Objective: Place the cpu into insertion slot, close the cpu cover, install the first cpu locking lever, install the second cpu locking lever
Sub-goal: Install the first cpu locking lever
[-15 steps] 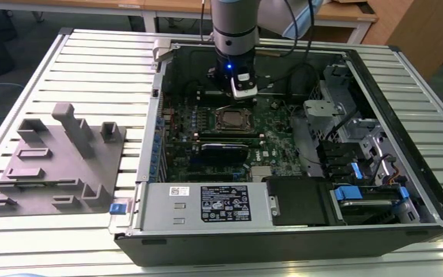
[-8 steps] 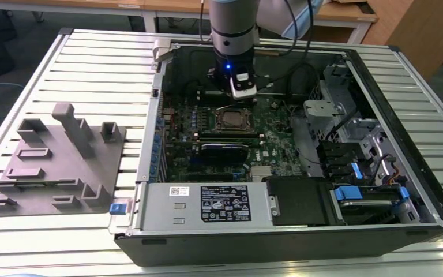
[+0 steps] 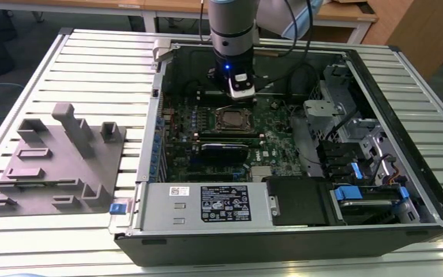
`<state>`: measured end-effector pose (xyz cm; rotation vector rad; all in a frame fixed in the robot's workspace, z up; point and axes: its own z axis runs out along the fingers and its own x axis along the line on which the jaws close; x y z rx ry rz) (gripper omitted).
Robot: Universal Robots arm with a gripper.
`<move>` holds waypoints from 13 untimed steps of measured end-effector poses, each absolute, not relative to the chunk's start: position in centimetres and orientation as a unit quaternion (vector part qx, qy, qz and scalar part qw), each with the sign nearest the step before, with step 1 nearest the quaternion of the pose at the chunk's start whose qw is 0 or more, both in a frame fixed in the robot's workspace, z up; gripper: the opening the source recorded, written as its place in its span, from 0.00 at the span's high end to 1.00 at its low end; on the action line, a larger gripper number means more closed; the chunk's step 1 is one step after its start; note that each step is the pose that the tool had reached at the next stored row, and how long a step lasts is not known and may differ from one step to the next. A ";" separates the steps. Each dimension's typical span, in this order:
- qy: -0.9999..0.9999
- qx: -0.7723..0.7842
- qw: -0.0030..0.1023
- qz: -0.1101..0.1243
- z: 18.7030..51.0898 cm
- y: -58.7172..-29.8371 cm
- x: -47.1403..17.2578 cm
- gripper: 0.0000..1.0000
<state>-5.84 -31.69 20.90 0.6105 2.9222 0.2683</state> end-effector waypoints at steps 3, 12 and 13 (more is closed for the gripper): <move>0.972 0.206 0.072 0.089 20.9 -31.7 -5.9 0.89; 0.972 0.207 0.072 0.089 20.9 -31.5 -6.0 0.89; 0.972 0.207 0.073 0.089 20.8 -31.5 -6.0 0.89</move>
